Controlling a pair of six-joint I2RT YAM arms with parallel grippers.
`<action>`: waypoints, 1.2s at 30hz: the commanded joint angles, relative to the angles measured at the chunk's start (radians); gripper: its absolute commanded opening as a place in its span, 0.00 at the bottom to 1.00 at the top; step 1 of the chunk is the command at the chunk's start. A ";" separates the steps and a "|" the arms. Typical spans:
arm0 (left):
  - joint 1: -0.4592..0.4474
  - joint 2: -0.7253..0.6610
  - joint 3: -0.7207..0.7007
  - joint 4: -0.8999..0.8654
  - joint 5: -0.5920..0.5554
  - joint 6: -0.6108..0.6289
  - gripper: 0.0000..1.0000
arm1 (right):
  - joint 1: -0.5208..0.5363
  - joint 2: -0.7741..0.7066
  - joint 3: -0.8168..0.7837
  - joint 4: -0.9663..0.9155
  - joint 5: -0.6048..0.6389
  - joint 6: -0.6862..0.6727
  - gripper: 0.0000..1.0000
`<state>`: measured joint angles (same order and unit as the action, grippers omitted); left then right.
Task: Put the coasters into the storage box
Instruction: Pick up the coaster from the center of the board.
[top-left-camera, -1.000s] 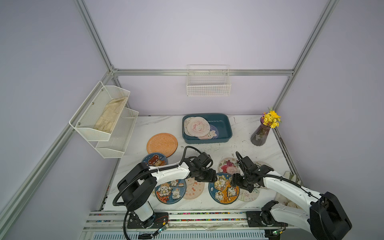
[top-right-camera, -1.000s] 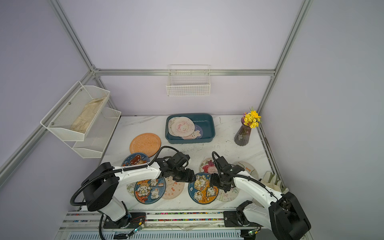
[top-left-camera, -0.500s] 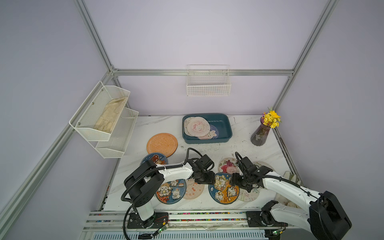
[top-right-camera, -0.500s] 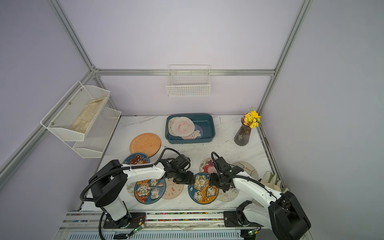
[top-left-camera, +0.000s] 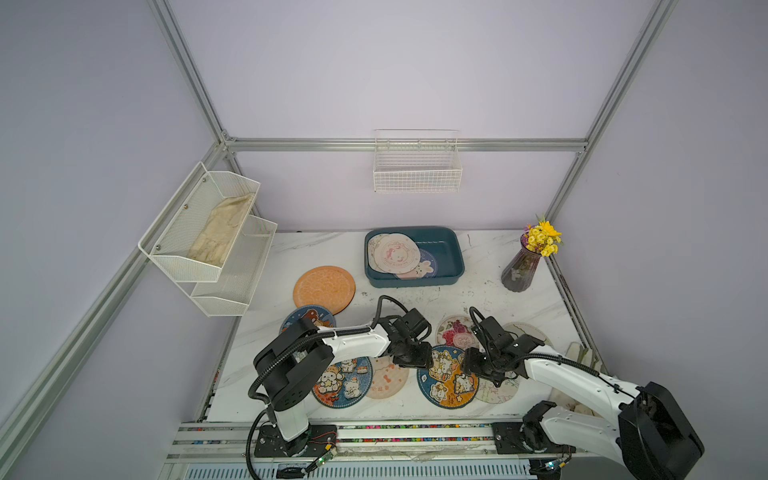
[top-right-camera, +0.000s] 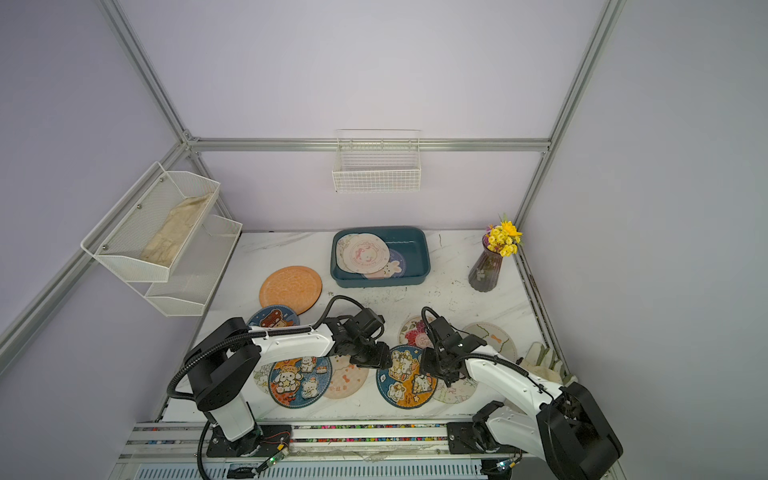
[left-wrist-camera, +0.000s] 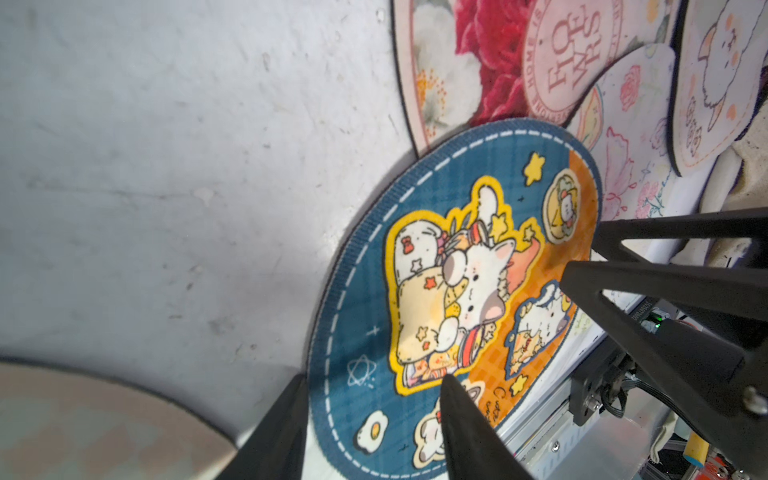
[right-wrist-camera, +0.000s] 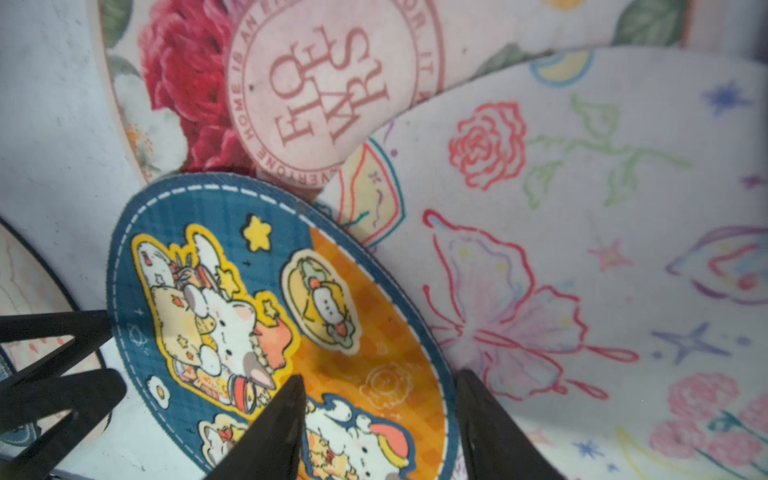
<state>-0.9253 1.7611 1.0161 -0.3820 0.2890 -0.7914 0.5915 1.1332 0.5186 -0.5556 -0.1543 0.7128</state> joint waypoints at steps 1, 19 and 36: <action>-0.014 0.043 0.037 -0.038 0.011 0.024 0.50 | 0.009 -0.001 -0.033 -0.031 0.017 0.037 0.59; -0.017 0.044 0.045 -0.044 0.010 0.032 0.47 | 0.045 0.024 -0.007 0.028 -0.033 0.044 0.24; 0.032 -0.076 0.060 -0.064 0.000 0.049 0.72 | 0.048 -0.028 0.201 -0.107 -0.089 -0.001 0.02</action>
<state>-0.9195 1.7420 1.0237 -0.4118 0.2981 -0.7620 0.6312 1.1130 0.6540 -0.6140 -0.2203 0.7303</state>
